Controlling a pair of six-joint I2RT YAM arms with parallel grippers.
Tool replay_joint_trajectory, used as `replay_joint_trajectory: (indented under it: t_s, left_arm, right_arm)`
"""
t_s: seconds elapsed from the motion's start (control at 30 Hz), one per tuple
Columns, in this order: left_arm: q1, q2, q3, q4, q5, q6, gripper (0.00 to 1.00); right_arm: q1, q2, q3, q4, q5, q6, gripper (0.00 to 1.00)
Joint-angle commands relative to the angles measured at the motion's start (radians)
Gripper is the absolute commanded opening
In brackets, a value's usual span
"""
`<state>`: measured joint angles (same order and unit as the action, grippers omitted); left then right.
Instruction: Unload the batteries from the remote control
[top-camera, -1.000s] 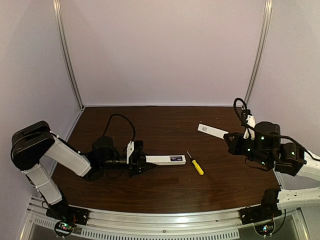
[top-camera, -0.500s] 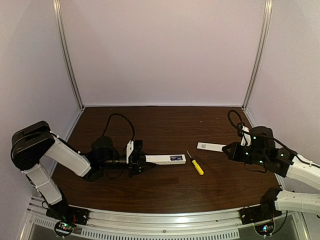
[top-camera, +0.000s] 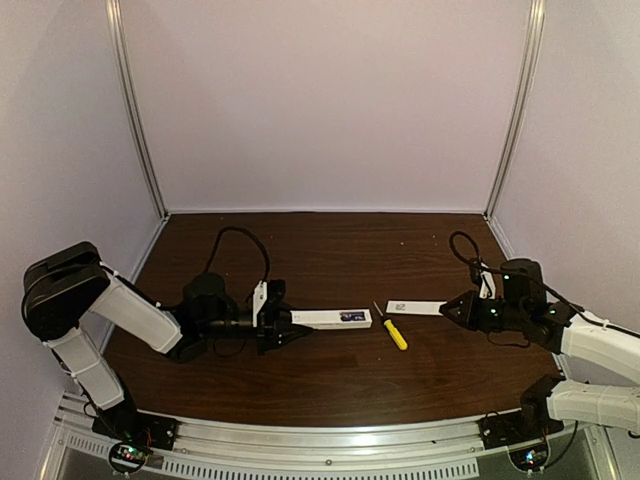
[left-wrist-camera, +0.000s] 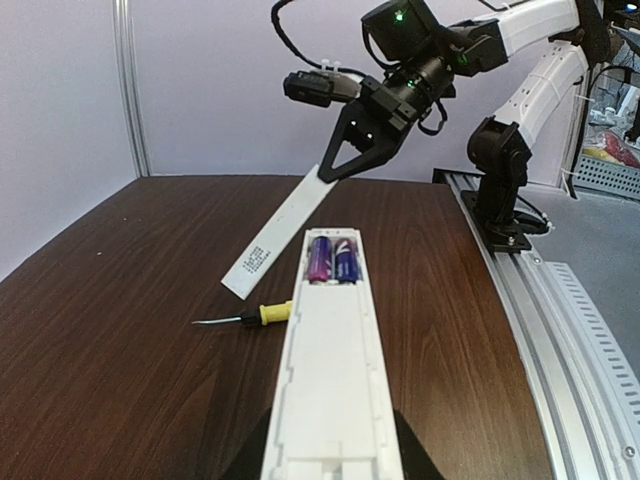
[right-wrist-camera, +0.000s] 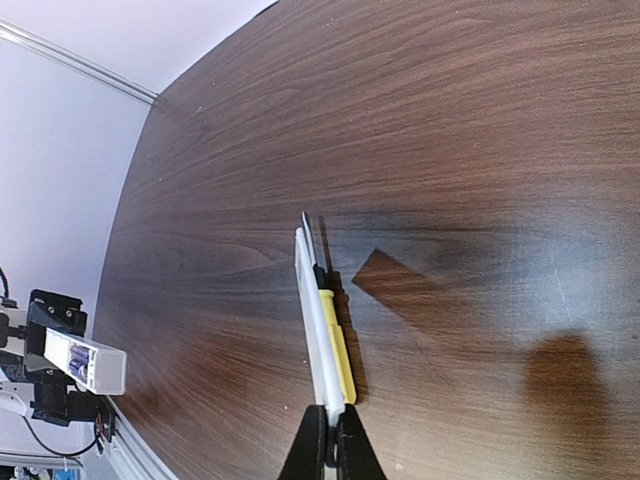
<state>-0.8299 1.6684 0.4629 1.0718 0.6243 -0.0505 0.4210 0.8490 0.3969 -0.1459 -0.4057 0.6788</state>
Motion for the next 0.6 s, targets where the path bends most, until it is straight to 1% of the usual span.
replay_joint_trajectory:
  t_s: [0.0, 0.1, 0.3, 0.57]
  left_arm:
    - [0.01, 0.007, 0.006, 0.055, 0.008, -0.003, 0.0]
    - [0.009, 0.004, 0.004, 0.056, 0.011, -0.003, 0.0]
    - [0.009, 0.002, -0.003, 0.07, 0.017, -0.01, 0.0]
    - [0.009, 0.0, -0.005, 0.076, 0.014, -0.012, 0.0]
  right_arm:
    - [-0.027, 0.014, -0.021, 0.055, -0.063, -0.012, 0.0]
    - [-0.037, 0.028, -0.03, 0.075, -0.072, -0.006, 0.0]
    - [-0.049, 0.056, -0.048, 0.105, -0.077, -0.004, 0.04]
    - [-0.055, 0.062, -0.06, 0.102, -0.06, -0.008, 0.08]
